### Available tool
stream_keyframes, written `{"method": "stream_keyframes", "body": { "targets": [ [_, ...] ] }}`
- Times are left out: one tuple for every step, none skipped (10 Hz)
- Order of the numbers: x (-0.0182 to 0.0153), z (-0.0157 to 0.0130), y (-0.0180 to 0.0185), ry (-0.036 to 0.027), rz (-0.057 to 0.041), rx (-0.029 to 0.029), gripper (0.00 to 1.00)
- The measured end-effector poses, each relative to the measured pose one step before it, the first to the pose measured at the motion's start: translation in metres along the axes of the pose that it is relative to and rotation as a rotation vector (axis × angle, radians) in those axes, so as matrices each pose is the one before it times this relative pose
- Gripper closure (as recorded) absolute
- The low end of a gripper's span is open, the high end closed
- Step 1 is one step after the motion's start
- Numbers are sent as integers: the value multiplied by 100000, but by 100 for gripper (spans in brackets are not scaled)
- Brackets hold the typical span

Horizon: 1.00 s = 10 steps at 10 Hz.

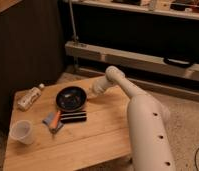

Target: Push the ceramic bowl across the table

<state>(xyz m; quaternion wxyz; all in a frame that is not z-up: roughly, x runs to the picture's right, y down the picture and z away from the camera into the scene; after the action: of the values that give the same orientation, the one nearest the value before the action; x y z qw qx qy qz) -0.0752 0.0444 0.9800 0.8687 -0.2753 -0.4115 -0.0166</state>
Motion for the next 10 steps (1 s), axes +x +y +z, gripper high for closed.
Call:
{"method": "stream_keyframes", "body": {
  "targets": [
    [-313, 193, -6, 158, -1418, -448, 100],
    [-319, 198, -12, 91, -1317, -463, 100],
    [-362, 186, -52, 42, -1338, -412, 100],
    [-572, 198, -120, 175, -2204, -577, 100],
    [-788, 210, -18, 290, -2754, -1001, 100],
    [-1183, 347, -54, 556, -3786, -1525, 100],
    [-889, 330, -145, 349, -2606, -1139, 100],
    [-648, 362, -103, 198, -1844, -1024, 100],
    [-618, 252, -100, 139, -1657, -1041, 100],
    [-243, 136, 33, -49, -615, -787, 100]
  ]
}}
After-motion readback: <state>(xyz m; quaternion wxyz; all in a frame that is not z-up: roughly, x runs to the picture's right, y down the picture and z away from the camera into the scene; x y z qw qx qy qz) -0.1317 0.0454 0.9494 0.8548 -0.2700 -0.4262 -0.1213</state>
